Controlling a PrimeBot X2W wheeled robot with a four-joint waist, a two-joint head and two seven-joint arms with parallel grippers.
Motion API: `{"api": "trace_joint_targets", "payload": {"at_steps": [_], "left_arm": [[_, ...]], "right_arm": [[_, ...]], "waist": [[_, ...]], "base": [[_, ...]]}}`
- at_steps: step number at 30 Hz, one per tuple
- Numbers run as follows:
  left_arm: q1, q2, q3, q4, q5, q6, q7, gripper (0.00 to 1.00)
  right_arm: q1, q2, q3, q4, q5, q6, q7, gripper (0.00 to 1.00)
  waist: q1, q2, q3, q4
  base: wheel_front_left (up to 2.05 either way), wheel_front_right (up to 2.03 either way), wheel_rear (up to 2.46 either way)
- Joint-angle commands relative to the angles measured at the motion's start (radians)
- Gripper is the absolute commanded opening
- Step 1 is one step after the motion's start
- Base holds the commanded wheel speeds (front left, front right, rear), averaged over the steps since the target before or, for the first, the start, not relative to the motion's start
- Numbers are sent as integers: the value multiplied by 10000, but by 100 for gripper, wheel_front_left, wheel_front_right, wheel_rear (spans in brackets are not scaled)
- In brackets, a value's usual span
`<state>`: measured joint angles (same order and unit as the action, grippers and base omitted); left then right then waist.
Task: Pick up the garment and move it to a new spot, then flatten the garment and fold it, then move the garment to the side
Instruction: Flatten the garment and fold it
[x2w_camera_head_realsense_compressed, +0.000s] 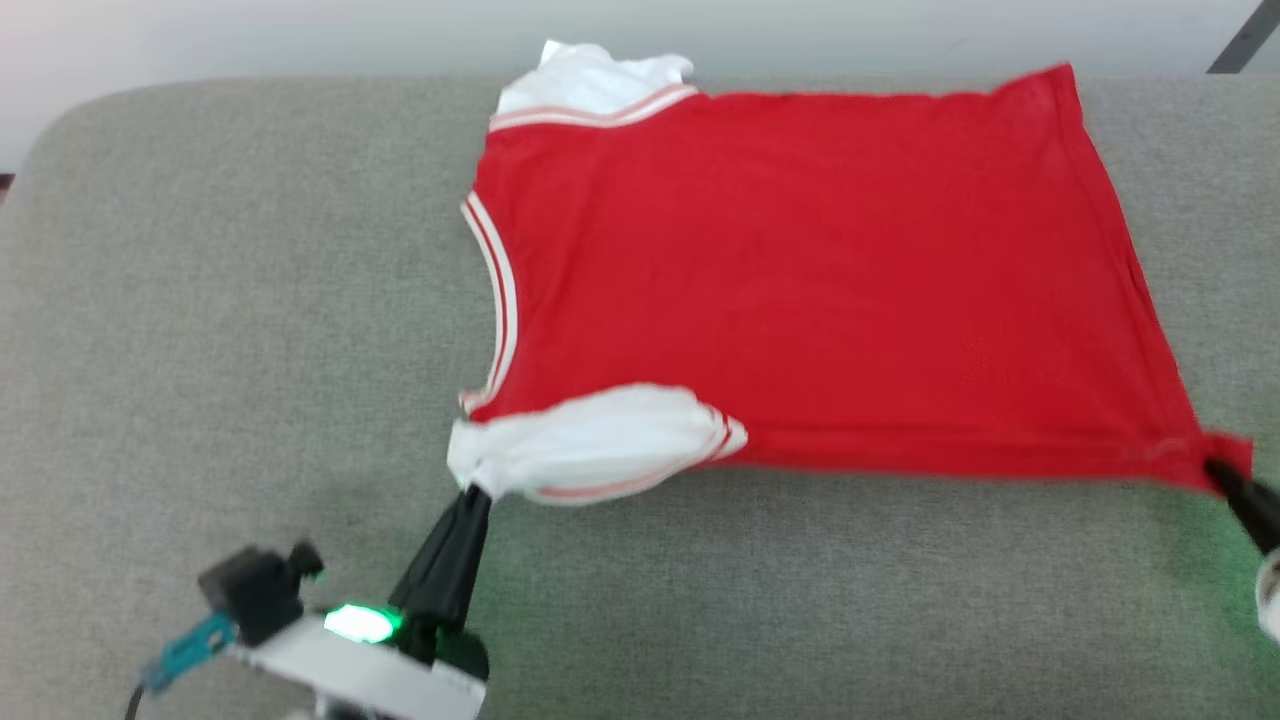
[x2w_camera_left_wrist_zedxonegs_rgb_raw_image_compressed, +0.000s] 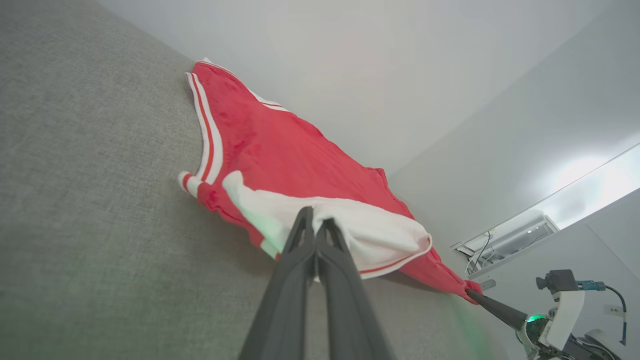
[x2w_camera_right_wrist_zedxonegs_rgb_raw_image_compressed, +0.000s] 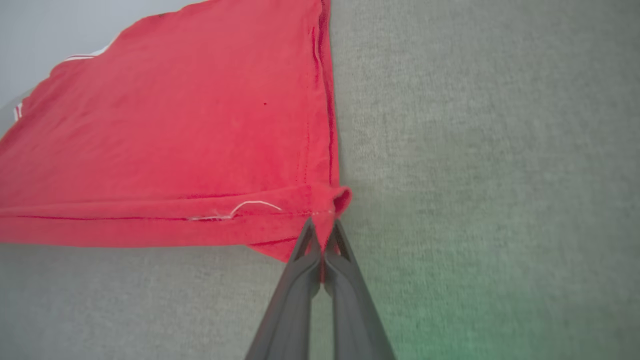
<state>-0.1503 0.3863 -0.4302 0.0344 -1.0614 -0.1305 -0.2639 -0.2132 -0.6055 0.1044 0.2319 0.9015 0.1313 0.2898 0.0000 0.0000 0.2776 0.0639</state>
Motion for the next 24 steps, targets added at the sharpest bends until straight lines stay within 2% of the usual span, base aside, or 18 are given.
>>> {"api": "trace_joint_targets", "payload": {"at_steps": [1,8,15,20,24], "left_arm": [[432,73,136,-232,133,8,4,0],[2051,388,559,-1323,371,8,2,0],[3060,582,888,-2189,699,7,-1,0],[2440,682,713,-2263,814,7,-1,0],[1207,918,181,-1970,606,7,164,0]], "right_arm": [[656,184,-427,-474,-193,-10,235,0],[2711,1340,-2253,-2812,-1199,-10,1716,0],[3840,2516,-3679,-4686,-1927,-10,3053,0],[3418,2967,-3939,-5117,-2113,-10,3502,0],[2449,2869,-3618,-4788,-2224,-10,3660,0]], "waist": [[0,0,-51,-58],[0,0,55,-228],[0,0,179,-211],[0,0,194,-174],[0,0,168,-209]], "base": [[0,0,0],[0,0,0],[0,0,0],[0,0,0],[0,0,0]]}}
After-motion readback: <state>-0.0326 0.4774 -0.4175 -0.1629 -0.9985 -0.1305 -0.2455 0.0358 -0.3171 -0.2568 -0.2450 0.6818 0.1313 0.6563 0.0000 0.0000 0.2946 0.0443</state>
